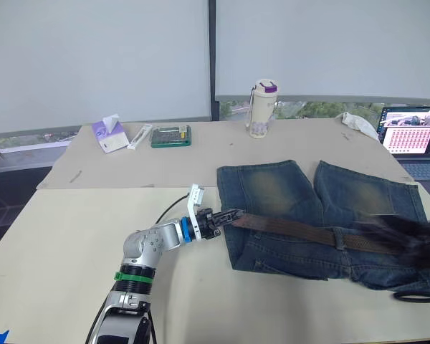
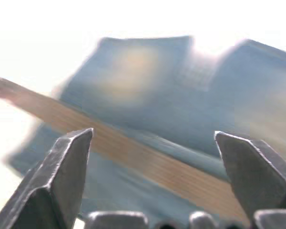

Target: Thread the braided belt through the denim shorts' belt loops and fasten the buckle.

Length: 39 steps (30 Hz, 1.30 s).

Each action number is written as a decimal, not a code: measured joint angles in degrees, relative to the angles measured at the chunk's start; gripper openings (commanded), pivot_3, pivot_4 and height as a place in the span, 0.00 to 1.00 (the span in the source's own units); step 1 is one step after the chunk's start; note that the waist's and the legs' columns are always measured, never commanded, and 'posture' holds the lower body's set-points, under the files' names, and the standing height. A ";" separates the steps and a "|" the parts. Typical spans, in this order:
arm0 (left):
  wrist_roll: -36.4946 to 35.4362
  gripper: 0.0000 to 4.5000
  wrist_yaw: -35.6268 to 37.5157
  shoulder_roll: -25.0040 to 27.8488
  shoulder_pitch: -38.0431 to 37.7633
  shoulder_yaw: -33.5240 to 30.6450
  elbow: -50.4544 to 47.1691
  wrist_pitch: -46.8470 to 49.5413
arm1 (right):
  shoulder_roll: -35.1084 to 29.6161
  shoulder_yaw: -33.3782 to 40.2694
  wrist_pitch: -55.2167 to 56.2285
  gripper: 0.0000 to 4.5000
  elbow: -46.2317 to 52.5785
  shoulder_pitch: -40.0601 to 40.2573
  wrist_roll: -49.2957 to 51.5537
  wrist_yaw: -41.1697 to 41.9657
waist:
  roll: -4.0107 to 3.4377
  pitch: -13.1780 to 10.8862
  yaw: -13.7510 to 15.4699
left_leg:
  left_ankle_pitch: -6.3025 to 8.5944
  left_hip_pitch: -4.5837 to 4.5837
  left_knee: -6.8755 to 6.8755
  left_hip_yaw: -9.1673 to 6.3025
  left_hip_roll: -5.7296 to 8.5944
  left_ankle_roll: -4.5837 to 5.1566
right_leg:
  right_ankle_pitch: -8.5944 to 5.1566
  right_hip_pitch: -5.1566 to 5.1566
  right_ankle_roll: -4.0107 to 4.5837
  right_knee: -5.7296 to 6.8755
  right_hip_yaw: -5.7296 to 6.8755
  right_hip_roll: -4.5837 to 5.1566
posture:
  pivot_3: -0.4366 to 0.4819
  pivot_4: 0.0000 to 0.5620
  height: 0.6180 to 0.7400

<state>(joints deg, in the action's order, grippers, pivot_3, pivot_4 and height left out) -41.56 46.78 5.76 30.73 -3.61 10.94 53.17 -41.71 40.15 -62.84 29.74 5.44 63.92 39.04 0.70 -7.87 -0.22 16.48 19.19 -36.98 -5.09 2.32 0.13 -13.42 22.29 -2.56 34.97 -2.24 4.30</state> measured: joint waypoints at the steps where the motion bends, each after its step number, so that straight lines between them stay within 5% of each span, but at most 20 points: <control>1: -1.23 0.00 -0.59 -0.58 0.12 -0.59 -0.04 0.92 | 2.75 -3.26 -0.61 1.00 1.56 -0.81 3.25 -2.67 | -0.05 0.02 0.23 | 0.00 0.03 -0.01 -0.08 0.05 0.00 | 0.09 0.03 0.15 0.01 0.02 0.06 | 0.48 0.27 1.00; 8: -8.40 0.00 -5.34 -3.63 -0.16 -5.43 -2.04 6.52 | 20.04 -23.97 0.84 1.00 4.51 -1.77 9.51 -19.77 | -0.41 0.29 0.53 | -0.06 -0.08 -0.07 -0.62 0.23 -0.09 | 0.13 0.27 0.19 0.03 0.01 0.14 | 0.48 0.27 1.00; 13: -9.16 0.00 -6.22 -2.47 -0.23 -5.83 -2.24 6.89 | 26.60 -25.81 11.34 1.00 -0.37 -1.56 -0.04 -22.79 | -0.44 0.38 0.30 | -0.08 -0.13 -0.03 -0.64 0.39 -0.13 | 0.12 0.29 0.18 0.04 0.03 0.07 | 0.48 0.27 1.00; 18: -9.15 0.00 -6.67 -1.36 -0.23 -5.62 -2.25 6.84 | 30.92 -26.12 15.65 1.00 -0.34 -1.67 1.68 -23.06 | -0.46 0.39 -0.48 | -0.08 -0.14 0.03 -0.76 0.36 -0.13 | 0.14 0.34 0.21 0.06 0.04 0.05 | 0.48 0.27 1.00; 30: -9.34 0.00 -6.03 -0.59 -0.23 -3.76 -3.24 6.97 | 31.88 -28.43 18.99 0.14 -0.34 -3.01 0.39 -26.25 | -0.48 0.40 -0.52 | -0.08 -0.10 0.05 -0.81 0.40 -0.14 | 0.14 0.41 0.22 0.07 0.04 0.05 | 0.48 0.27 1.00; 31: -9.21 0.18 -5.74 -0.11 -0.23 -3.38 -3.24 6.90 | 31.87 -28.42 18.99 0.06 -0.34 -2.55 0.45 -26.52 | -0.48 0.40 -0.54 | -0.08 -0.10 0.05 -0.81 0.40 -0.14 | 0.14 0.42 0.22 0.07 0.03 0.05 | 0.48 0.27 1.00; 32: -8.86 0.24 -5.49 0.53 -0.23 -2.73 -3.24 6.80 | 31.86 -28.40 19.00 0.00 -0.34 -2.37 0.49 -26.74 | -0.48 0.40 -0.55 | -0.08 -0.10 0.06 -0.81 0.40 -0.14 | 0.14 0.42 0.22 0.08 0.03 0.05 | 0.48 0.27 1.00; 39: -4.15 0.76 -2.75 4.40 -0.27 0.69 -3.17 2.47 | 25.15 -25.25 18.25 0.00 -0.20 0.41 3.80 -28.35 | -0.47 0.40 -0.41 | -0.09 -0.08 0.05 -0.80 0.49 -0.13 | 0.14 0.39 0.22 0.04 0.01 0.12 | 0.48 0.27 1.00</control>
<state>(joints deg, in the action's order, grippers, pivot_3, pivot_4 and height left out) -45.71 44.03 10.16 30.46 -2.92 7.77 55.64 -16.56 14.90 -44.59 29.53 5.85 67.72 10.68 0.22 -7.47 -0.63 16.40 19.11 -36.93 -5.89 2.81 0.00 -13.28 22.68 -2.33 35.01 -2.23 4.42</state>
